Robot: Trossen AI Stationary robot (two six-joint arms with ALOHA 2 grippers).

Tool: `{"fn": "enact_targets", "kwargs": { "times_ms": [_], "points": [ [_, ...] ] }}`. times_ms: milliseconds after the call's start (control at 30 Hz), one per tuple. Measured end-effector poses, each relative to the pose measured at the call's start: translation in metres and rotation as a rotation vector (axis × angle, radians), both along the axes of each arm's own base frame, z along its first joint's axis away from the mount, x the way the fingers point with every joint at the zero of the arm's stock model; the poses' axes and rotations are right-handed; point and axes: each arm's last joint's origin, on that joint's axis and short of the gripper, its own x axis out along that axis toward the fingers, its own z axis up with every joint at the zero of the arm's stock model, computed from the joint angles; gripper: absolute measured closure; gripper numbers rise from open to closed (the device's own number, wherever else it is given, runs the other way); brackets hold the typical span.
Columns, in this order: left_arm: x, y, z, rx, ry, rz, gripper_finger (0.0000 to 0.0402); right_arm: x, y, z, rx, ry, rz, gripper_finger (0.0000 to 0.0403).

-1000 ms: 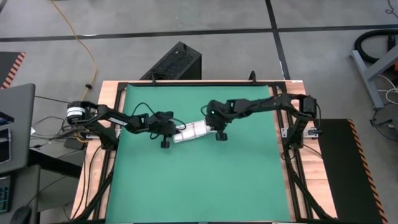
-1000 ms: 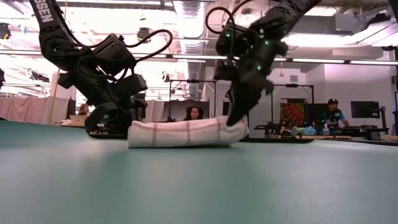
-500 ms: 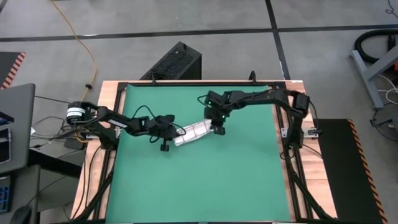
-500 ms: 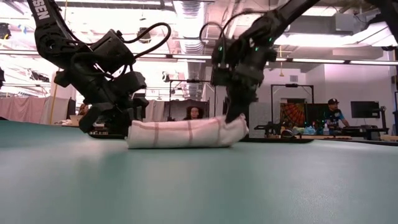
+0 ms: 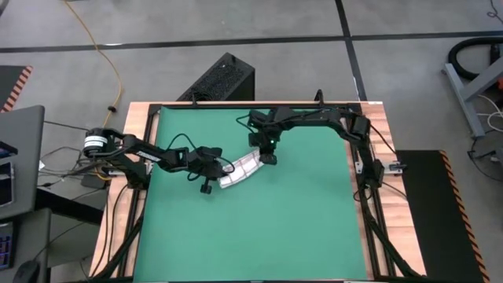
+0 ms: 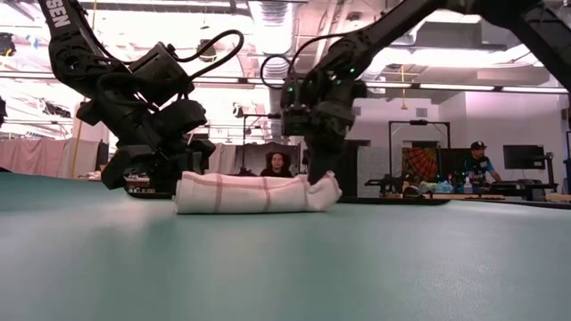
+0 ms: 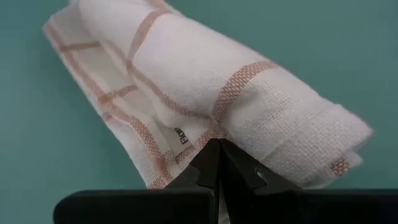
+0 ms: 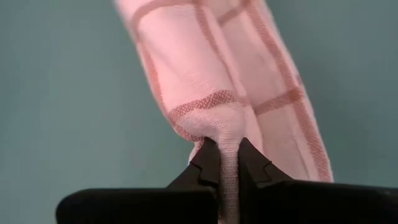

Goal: Roll towel
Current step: Roll the white towel

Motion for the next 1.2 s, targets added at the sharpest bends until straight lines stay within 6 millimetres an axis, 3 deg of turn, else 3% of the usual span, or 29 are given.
{"fn": "enact_targets", "kwargs": {
  "times_ms": [267, 500, 900, 1067, 1200],
  "points": [
    [0.000, 0.000, 0.000, -0.002, 0.002, -0.005, 0.0401, 0.015, -0.021, -0.025, 0.076, 0.037, -0.006, 0.0375],
    [-0.006, -0.003, 0.006, -0.088, 0.048, 0.081, 0.0401, 0.016, -0.021, -0.026, 0.100, 0.050, -0.008, 0.0375],
    [-0.038, -0.031, 0.075, -0.008, -0.086, 0.170, 0.0402, 0.016, -0.021, -0.028, 0.129, 0.076, -0.054, 0.0375],
    [-0.028, -0.054, 0.092, 0.051, -0.290, 0.058, 0.0402, 0.016, -0.021, -0.029, 0.132, 0.077, -0.061, 0.0375],
    [-0.011, -0.067, 0.083, 0.119, -0.213, -0.004, 0.0402, 0.016, -0.021, -0.029, 0.136, 0.080, -0.067, 0.0375]
  ]
}}
